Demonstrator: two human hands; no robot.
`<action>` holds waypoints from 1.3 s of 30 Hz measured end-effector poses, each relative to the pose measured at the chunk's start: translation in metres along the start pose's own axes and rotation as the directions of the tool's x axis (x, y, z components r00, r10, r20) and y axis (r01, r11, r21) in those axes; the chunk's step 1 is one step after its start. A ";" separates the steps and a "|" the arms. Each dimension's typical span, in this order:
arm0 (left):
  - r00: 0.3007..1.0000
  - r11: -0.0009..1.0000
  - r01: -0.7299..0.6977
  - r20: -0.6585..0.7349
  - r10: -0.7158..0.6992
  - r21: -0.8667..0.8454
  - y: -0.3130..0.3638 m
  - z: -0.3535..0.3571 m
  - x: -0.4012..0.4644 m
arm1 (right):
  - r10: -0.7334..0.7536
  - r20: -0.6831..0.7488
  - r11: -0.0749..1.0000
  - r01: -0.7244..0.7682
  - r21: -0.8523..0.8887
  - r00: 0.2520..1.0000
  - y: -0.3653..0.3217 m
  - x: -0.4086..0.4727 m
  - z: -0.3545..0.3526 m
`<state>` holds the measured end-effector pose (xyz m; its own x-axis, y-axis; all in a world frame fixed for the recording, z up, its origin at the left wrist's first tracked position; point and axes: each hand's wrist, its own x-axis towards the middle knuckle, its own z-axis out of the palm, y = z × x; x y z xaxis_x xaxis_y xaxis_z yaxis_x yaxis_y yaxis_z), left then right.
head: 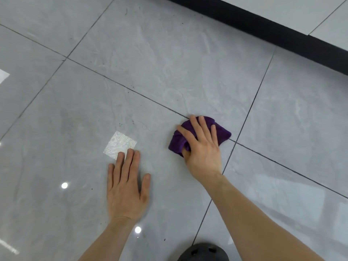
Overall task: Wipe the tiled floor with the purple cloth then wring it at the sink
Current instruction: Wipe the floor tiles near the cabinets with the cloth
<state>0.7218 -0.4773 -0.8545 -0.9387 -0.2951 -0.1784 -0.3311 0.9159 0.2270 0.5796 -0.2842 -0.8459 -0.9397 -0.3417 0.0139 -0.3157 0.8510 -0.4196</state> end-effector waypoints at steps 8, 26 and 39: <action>0.999 0.999 0.022 0.024 -0.021 -0.041 0.002 -0.002 -0.001 | 0.125 -0.067 0.992 -0.125 0.001 0.990 0.048 -0.055 -0.029; 0.699 0.716 -0.622 0.188 0.690 -0.318 0.193 -0.003 -0.018 | 0.380 -0.028 0.923 -0.378 0.073 0.924 0.095 -0.240 -0.076; 0.537 0.588 -0.799 0.292 0.791 -0.123 0.231 0.006 -0.056 | 0.363 -0.003 0.932 -0.363 -0.018 0.932 0.111 -0.246 -0.103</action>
<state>0.6987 -0.2479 -0.7981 -0.7378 0.6459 -0.1961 0.5439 0.7409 0.3940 0.7622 -0.0641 -0.8022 -0.9906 -0.0079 -0.1365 0.0450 0.9239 -0.3799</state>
